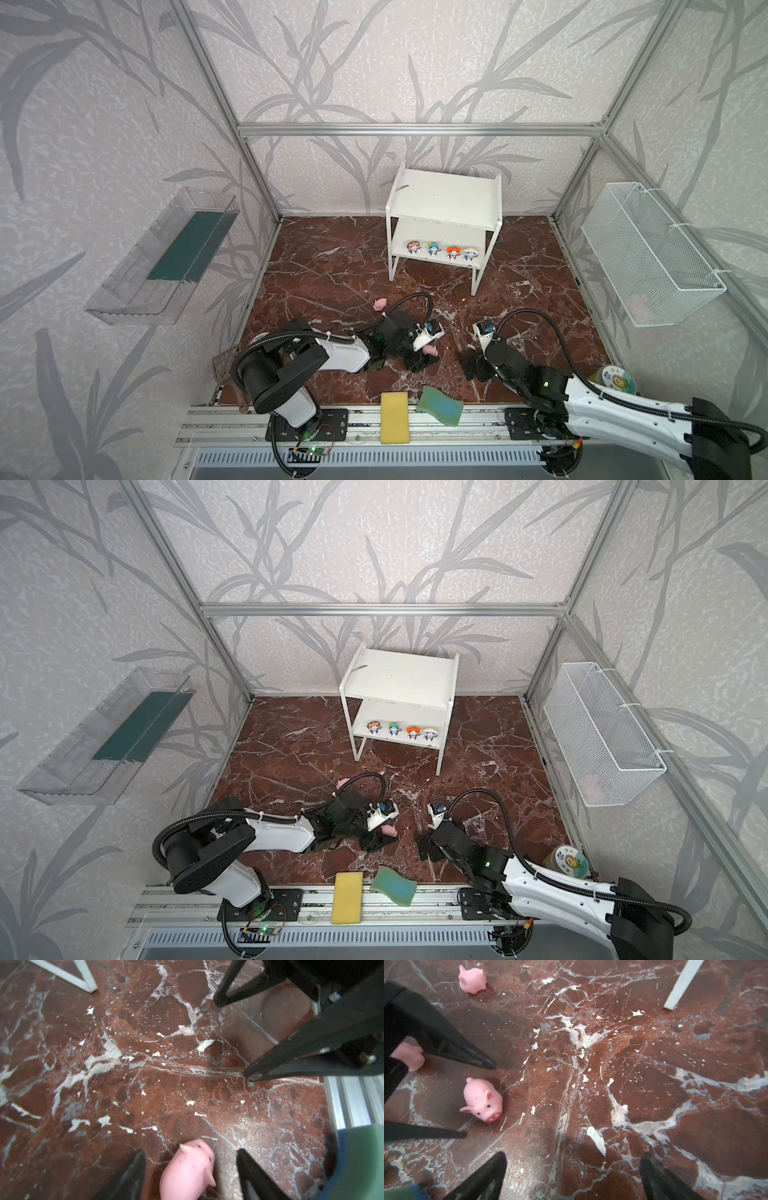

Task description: Place and organize the plastic toys onto the shelf

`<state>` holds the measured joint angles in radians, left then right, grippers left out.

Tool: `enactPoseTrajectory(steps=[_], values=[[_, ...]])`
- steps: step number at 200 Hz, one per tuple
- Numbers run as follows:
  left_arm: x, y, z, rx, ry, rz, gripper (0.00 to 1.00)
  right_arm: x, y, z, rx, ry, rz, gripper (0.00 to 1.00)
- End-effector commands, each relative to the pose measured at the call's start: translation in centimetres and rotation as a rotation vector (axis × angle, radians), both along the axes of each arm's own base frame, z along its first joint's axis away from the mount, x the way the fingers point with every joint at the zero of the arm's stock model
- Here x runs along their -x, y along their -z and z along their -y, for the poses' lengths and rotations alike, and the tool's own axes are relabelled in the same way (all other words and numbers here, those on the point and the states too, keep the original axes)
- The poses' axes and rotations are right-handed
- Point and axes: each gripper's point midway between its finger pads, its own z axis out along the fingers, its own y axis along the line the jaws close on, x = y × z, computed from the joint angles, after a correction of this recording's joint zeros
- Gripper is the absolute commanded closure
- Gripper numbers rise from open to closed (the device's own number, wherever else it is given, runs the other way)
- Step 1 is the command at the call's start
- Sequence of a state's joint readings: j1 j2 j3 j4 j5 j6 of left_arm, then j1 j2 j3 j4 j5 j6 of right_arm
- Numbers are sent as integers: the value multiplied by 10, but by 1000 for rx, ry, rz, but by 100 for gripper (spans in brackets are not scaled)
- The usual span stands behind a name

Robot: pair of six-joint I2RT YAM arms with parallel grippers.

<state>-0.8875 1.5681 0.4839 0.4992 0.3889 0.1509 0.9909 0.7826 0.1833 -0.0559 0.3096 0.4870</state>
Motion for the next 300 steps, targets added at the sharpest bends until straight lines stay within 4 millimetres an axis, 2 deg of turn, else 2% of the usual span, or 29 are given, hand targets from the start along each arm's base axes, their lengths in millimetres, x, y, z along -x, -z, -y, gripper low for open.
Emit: enactPoseTrajectory(steps=[1,22,37,59,73,112,157,192,222,243,278,300], values=[[-24,-31,-10,56,-148,76,1,-1,-14,-21,-48,-69,9,0],[-35,-49,-27,63,-278,71,1,2,-9,-32,-43,-119,-22,6],[-42,-65,-42,73,-375,76,1,5,-5,-41,-42,-160,-44,24],[-47,-81,-65,49,-494,77,1,7,2,-52,-23,-209,-85,43],[-48,-91,-78,37,-553,78,1,9,6,-62,-18,-250,-101,51],[-43,-104,-108,33,-689,20,1,9,19,-93,-22,-356,-137,61],[-32,-105,-129,76,-750,-6,1,10,26,-136,-72,-481,-174,67],[-27,-105,-140,92,-778,6,1,13,24,-155,-101,-527,-187,68],[-27,-94,-140,44,-782,-23,1,17,19,-149,-100,-521,-194,66],[-24,-83,-134,5,-769,-82,1,18,14,-136,-85,-495,-182,59],[-17,-70,-120,21,-738,-177,1,4,11,-119,-35,-437,-157,59],[-14,-64,-114,45,-739,-234,1,-6,16,-118,-20,-437,-167,60]])
